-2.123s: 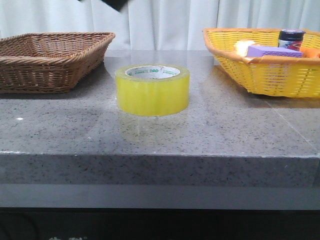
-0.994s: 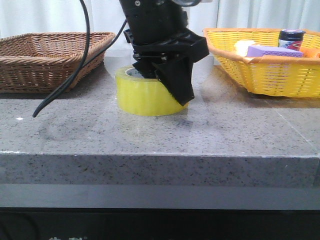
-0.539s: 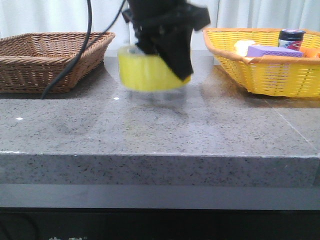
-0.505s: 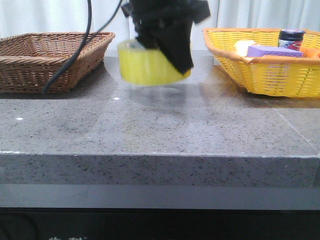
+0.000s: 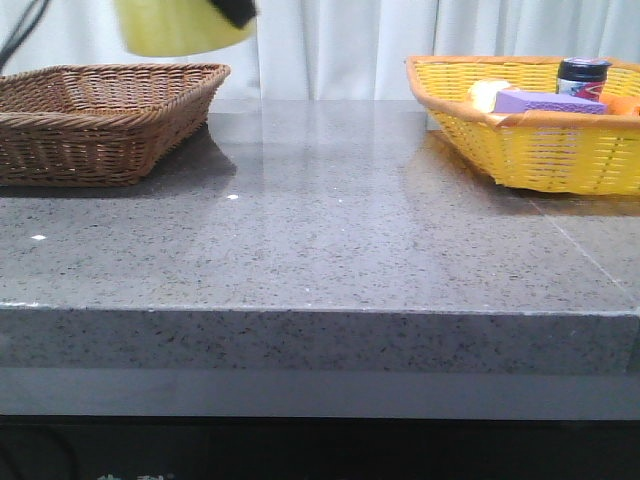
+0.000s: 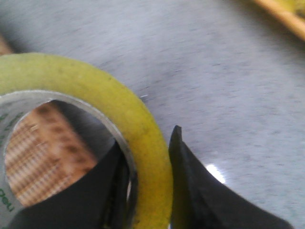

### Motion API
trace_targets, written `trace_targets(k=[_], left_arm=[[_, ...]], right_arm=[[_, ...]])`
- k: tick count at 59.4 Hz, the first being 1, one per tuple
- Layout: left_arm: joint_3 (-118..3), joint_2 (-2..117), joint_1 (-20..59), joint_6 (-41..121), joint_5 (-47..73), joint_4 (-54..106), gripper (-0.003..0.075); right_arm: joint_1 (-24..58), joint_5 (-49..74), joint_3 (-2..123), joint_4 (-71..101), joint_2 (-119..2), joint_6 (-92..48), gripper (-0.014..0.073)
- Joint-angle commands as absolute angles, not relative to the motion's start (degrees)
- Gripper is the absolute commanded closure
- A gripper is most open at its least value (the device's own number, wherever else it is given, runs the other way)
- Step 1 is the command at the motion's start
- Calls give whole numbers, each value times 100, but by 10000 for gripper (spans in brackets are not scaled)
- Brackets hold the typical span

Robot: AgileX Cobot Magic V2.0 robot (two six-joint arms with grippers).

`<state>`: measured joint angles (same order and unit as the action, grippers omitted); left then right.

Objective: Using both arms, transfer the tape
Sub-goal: 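Lift the tape roll with the left gripper and carry it over the brown basket, then lower the tape roll into the brown basket and open the left gripper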

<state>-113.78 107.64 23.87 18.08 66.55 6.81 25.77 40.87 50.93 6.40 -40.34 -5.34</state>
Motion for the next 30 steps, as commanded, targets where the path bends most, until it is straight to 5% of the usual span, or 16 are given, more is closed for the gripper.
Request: trace_targets(k=[1,30], left_arm=[[-11593,10441,2066,1786,6315,734,627],[-11593,11320,1251,1786,6432,734,619]], right_arm=[[2542,3695,5213,672,-4020,-540,211],[2542,3695,5213,672,-4020,-540,211]])
